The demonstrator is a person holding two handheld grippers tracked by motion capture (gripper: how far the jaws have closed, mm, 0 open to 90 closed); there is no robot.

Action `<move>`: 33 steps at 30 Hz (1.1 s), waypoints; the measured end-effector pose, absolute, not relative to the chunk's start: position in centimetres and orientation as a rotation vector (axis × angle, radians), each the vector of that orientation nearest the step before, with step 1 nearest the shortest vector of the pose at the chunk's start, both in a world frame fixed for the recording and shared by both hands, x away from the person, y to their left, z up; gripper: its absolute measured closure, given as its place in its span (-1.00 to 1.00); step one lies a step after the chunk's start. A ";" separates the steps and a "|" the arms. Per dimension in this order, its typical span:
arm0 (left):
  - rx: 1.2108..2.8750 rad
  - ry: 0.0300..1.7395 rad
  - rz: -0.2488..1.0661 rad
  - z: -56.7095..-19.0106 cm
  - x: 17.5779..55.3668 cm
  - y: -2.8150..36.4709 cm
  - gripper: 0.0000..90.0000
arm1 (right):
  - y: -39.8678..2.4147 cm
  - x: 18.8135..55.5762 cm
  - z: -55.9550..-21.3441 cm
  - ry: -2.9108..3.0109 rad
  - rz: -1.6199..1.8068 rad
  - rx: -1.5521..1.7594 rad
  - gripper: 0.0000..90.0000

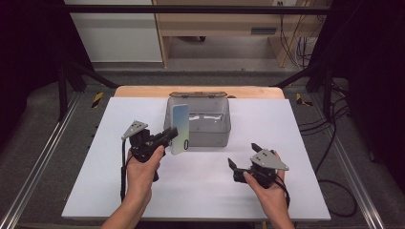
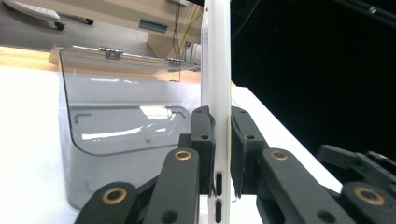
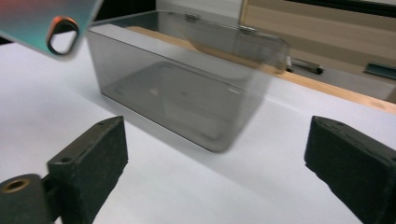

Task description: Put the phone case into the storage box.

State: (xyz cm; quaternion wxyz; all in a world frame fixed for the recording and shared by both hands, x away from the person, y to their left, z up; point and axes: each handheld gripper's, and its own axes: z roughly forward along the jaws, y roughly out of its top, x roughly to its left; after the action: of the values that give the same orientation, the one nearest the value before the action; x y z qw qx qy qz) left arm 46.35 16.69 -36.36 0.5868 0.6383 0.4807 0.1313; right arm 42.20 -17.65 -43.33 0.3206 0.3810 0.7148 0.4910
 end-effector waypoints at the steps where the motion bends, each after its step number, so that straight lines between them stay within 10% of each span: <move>1: 1.484 1.127 0.302 -36.3 46.5 16.7 0.80 | -18.3 42.0 -43.4 1.870 1.285 1.017 -0.87; 33: 1.558 1.201 0.329 -33.4 51.7 14.5 0.80 | -23.3 40.4 -44.1 1.726 1.259 1.085 -0.90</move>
State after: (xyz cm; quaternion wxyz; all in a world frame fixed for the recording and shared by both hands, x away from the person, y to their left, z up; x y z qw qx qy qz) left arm 51.70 14.47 -33.43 0.5425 0.6561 0.5060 0.1387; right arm 40.40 -23.25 -44.06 0.3642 0.4216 0.6710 0.4892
